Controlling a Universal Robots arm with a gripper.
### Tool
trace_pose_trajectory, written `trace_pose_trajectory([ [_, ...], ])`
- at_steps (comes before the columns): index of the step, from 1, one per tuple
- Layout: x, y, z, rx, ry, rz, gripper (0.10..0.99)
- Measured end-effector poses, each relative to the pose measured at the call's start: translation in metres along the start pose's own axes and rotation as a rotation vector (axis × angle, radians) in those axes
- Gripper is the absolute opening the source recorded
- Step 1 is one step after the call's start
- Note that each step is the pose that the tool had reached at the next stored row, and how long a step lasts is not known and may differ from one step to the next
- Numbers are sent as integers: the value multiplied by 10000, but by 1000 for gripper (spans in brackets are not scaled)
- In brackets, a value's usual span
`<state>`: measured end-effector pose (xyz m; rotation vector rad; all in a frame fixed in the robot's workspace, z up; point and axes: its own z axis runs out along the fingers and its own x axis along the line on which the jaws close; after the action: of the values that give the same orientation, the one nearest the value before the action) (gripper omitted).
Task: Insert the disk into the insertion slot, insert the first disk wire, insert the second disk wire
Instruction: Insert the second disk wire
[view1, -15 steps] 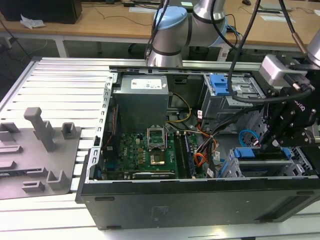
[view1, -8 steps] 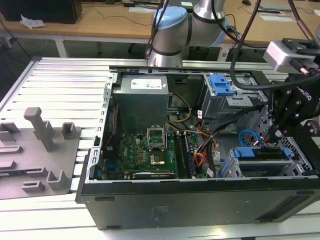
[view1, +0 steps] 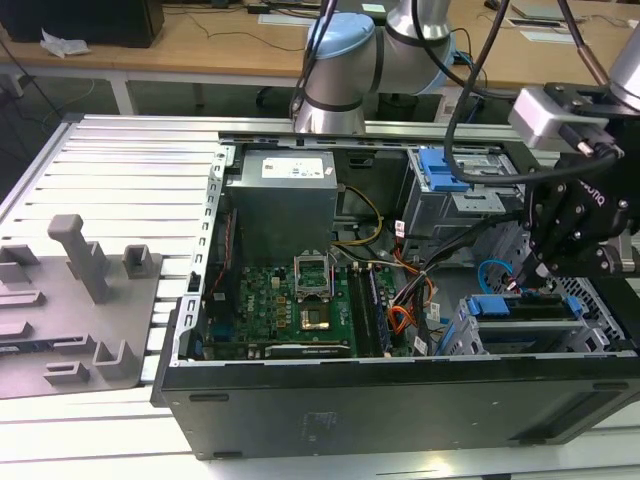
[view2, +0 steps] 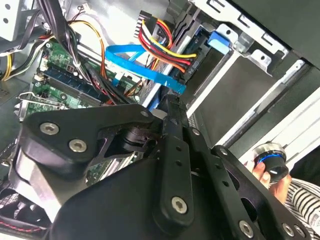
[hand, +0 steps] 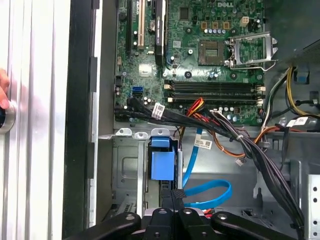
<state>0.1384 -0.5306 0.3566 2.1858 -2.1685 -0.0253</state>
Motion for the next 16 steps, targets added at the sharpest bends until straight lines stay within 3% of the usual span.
trace_pose_trajectory([
  [8,-1,-48,101,-1,4,-44,106],
  [16,67,-60,138,-1,5,-49,106],
])
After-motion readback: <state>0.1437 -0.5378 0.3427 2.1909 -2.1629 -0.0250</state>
